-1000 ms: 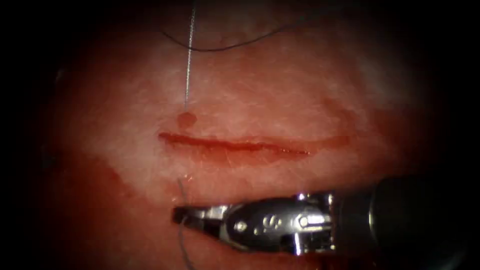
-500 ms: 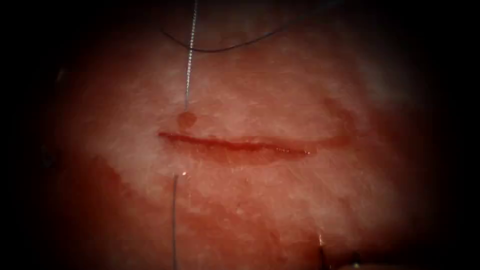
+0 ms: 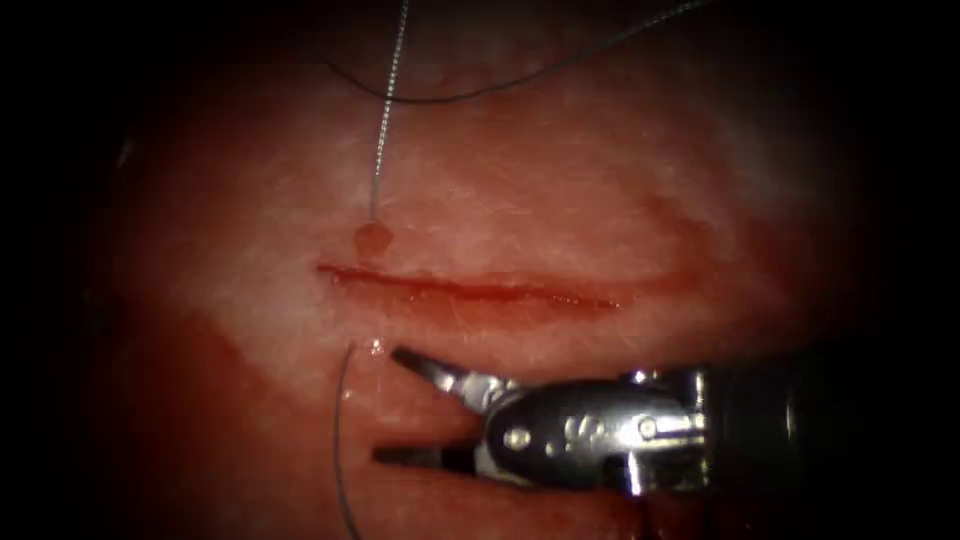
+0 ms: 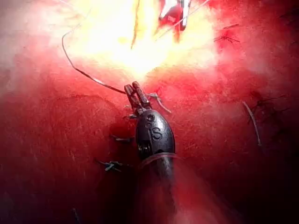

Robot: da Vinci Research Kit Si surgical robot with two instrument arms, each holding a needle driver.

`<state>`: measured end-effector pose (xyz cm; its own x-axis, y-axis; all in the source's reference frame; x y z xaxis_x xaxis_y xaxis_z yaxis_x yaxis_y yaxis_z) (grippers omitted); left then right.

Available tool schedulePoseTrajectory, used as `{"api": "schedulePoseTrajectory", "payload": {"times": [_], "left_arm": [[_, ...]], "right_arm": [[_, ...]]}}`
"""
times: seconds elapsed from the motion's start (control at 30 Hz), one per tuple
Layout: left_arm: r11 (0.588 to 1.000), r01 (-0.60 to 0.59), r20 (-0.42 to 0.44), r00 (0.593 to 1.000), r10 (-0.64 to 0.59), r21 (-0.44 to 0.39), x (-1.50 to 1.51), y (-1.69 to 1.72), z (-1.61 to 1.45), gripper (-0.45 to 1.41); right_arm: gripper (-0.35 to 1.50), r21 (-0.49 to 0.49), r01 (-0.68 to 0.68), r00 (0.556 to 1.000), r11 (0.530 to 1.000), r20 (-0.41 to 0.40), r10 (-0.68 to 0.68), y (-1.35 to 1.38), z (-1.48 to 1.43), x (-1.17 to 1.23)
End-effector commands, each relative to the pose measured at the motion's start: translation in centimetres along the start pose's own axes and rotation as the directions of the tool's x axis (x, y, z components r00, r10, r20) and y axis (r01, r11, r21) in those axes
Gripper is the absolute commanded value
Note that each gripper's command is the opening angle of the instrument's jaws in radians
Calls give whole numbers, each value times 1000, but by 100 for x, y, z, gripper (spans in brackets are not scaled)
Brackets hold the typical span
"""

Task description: Wound Closure

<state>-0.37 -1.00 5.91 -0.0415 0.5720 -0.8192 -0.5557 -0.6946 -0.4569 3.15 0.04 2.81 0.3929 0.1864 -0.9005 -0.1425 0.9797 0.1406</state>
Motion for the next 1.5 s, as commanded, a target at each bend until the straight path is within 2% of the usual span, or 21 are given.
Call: {"api": "schedulePoseTrajectory", "payload": {"times": [0.03, 0.23, 0.3, 0.33, 0.4, 0.43, 0.5, 0.67, 0.87, 1.1, 1.23, 1.4, 1.43, 1.47, 1.5], "left_arm": [[1000, 4, 3, 1000, -4, -1, -11, 10, -2, -45], [1000, 4, 3, 1000, -4, -1, -12, 10, -2, -45], [1000, 4, 3, 1000, -4, 0, -12, 10, -2, -45], [1000, 4, 2, 1000, -4, 0, -12, 11, -2, -45], [1000, 4, 2, 1000, -4, -3, -12, 11, -1, -45], [1000, 3, 2, 1000, -3, -3, -12, 11, -1, -45], [1000, 3, 2, 1000, -3, -3, -12, 11, -1, -45], [1000, 3, 2, 1000, -3, -3, -12, 11, -2, -45], [1000, 3, 2, 1000, -3, -3, -12, 12, -2, -45], [1000, 3, 2, 1000, -3, -3, -12, 13, -3, -45], [1000, 3, 2, 1000, -3, -3, -12, 12, -3, -45], [1000, 3, 1, 1000, -3, -5, -12, 14, -2, -45], [1000, 3, 1, 1000, -3, -7, -12, 14, -2, -45], [1000, 3, 1, 1000, -3, -7, -12, 14, -2, -45], [1000, 3, 1, 1000, -3, -7, -12, 15, -1, -45]], "right_arm": [[113, -3, 7, 1000, 1000, -3, -7, -4, 19, -13], [100, -6, -13, 1000, 1000, -3, 13, 1, 50, -26], [84, -6, -20, 1000, 1000, -4, 20, 1, 55, -25], [69, 0, -20, 1000, 1000, -4, 20, 1, 57, -25], [-30, 40, -35, 999, 999, -27, 36, 0, 59, -25], [-35, 59, -45, 998, 997, -39, 47, 0, 59, -25], [-35, 89, -51, 998, 995, -28, 54, -3, 57, -25], [-35, 89, -51, 999, 995, 1, 51, -15, 37, -14], [-35, 111, -70, 997, 991, -23, 73, -39, 7, 27], [-35, 167, -45, 997, 985, -51, 54, -81, -22, 82], [-35, 192, -38, 997, 981, -58, 50, -102, -35, 102], [-35, 192, -26, 996, 981, -76, 41, -104, -43, 105], [20, 171, -24, 996, 985, -82, 39, -99, -43, 101], [56, 152, -22, 996, 988, -85, 35, -94, -42, 98], [81, 125, -16, 995, 992, -91, 27, -88, -40, 93]]}}
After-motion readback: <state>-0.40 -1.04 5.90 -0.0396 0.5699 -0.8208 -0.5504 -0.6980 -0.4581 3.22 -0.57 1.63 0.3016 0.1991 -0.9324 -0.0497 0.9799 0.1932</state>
